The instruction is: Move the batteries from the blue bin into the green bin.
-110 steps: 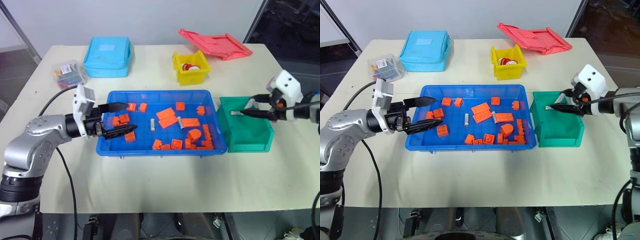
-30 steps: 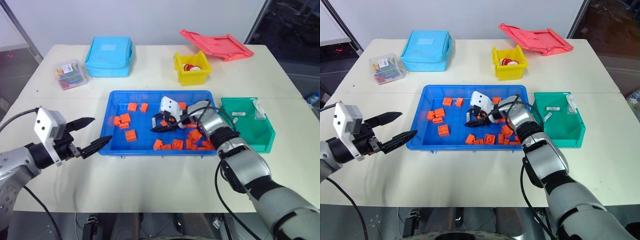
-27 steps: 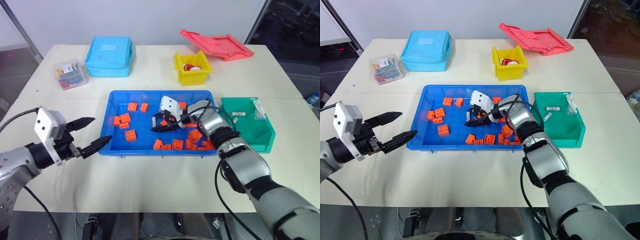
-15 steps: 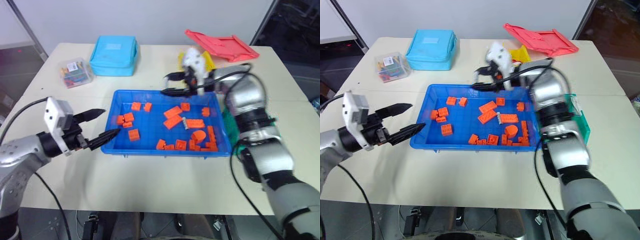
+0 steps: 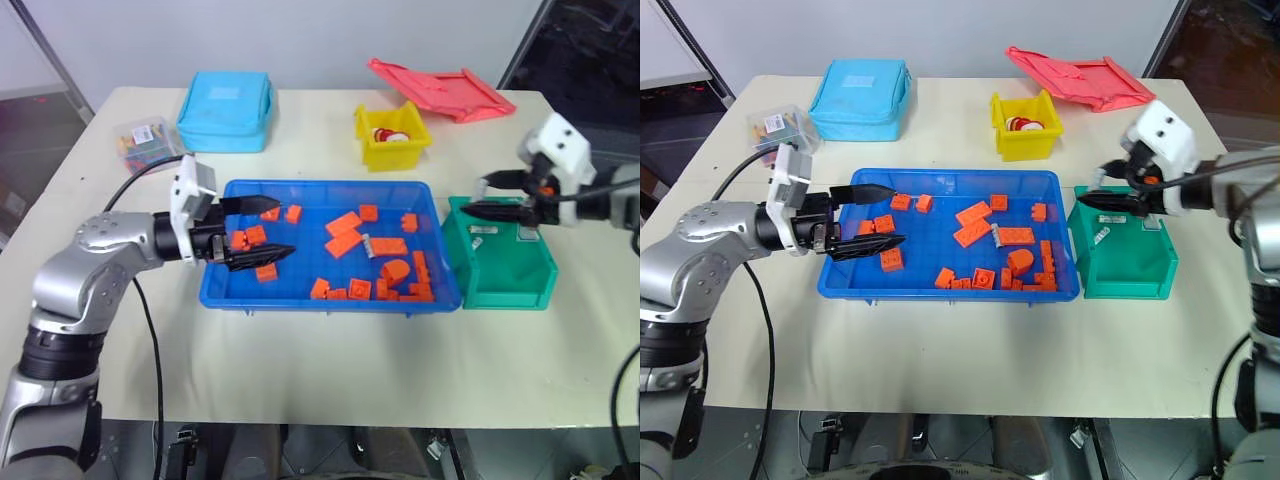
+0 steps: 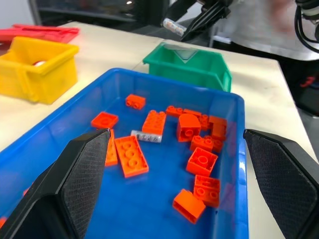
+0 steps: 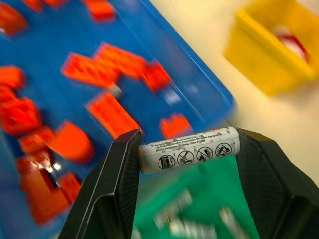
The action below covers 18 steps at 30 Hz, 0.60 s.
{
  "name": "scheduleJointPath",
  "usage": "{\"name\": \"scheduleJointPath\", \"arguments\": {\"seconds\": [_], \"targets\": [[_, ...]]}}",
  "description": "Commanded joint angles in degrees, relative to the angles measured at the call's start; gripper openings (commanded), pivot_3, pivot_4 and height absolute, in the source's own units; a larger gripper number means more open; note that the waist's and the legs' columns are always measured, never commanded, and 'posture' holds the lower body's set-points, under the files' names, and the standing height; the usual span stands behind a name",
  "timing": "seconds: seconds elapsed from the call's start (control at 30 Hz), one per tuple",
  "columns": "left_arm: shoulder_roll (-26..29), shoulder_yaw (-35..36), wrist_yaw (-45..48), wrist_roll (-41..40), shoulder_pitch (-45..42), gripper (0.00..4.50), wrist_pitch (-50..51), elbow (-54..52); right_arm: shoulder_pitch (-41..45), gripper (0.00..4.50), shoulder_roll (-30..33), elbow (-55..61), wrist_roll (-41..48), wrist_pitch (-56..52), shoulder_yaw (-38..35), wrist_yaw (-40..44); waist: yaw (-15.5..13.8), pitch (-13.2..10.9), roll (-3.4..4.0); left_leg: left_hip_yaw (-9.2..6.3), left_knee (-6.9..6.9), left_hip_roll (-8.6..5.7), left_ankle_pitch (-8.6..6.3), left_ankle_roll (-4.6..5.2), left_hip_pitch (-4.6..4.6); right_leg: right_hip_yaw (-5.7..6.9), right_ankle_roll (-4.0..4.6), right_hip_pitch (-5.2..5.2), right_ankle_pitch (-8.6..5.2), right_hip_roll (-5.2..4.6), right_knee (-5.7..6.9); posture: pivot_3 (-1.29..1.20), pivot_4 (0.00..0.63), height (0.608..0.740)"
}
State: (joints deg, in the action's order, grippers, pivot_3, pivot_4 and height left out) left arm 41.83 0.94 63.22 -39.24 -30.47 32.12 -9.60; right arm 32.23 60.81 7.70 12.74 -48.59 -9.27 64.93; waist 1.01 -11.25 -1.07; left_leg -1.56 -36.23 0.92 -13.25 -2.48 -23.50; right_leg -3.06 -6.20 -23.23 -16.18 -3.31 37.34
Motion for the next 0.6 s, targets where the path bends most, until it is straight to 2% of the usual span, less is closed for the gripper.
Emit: {"name": "scheduleJointPath", "arguments": {"seconds": [0.03, 0.27, 0.33, 0.4, 0.43, 0.6], "targets": [[-0.53, -0.54, 2.28, 1.51, -1.79, 4.50, -1.91, 1.83, -3.42, 2.24, 1.96, 2.82, 1.61, -0.38, -4.95, -1.66, 0.09, 0.00, 0.00, 0.01, 0.00, 0.00, 0.00, 0.00, 0.00, -0.01, 0.00, -0.01, 0.00, 0.00, 0.00, 0.00, 0.150, 0.740], [-1.26, -0.59, 3.87, 3.59, -2.38, 4.50, -3.16, 4.01, -13.27, 2.24, 1.90, 0.84, 0.71, 2.38, -7.19, -5.81, -0.03, 0.00, 0.00, -0.01, -0.02, 0.01, 0.00, 0.00, 0.00, 0.00, 0.00, 0.02, 0.00, 0.01, 0.01, 0.00, 0.150, 0.740], [-1.16, -0.22, 3.82, 3.68, -1.92, 4.50, -3.05, 3.61, -15.04, 3.32, 2.20, -0.94, -0.24, 4.72, -6.89, -7.10, -0.04, 0.00, 0.00, 0.00, -0.03, -0.01, 0.00, 0.00, -0.01, -0.02, -0.01, 0.02, 0.00, -0.02, 0.01, 0.00, 0.150, 0.740], [-0.90, 0.29, 3.60, 3.47, -1.28, 4.50, -2.77, 2.94, -16.11, 3.98, 2.56, -1.53, -0.01, 5.68, -6.55, -7.14, 0.03, 0.00, 0.00, 0.00, -0.04, -0.01, 0.00, 0.00, 0.00, -0.01, -0.01, 0.03, 0.00, -0.02, 0.01, 0.00, 0.150, 0.740], [-0.76, 0.55, 3.41, 3.35, -0.97, 4.50, -2.60, 2.62, -16.01, 4.49, 2.43, -1.55, 0.19, 5.82, -6.54, -7.53, 0.12, 0.00, 0.00, -0.01, -0.03, 0.00, 0.00, 0.00, 0.01, -0.01, -0.01, 0.03, 0.00, -0.01, 0.01, 0.00, 0.150, 0.740], [-0.10, 1.59, 2.63, 2.94, 0.32, 4.50, -1.88, 1.32, -11.55, 4.49, 2.57, -2.47, 0.47, 6.53, -4.94, -8.87, 0.30, 0.00, 0.00, -0.02, -0.03, 0.02, 0.00, 0.00, 0.02, -0.02, -0.01, 0.02, 0.00, 0.02, 0.04, 0.00, 0.150, 0.740]]}}
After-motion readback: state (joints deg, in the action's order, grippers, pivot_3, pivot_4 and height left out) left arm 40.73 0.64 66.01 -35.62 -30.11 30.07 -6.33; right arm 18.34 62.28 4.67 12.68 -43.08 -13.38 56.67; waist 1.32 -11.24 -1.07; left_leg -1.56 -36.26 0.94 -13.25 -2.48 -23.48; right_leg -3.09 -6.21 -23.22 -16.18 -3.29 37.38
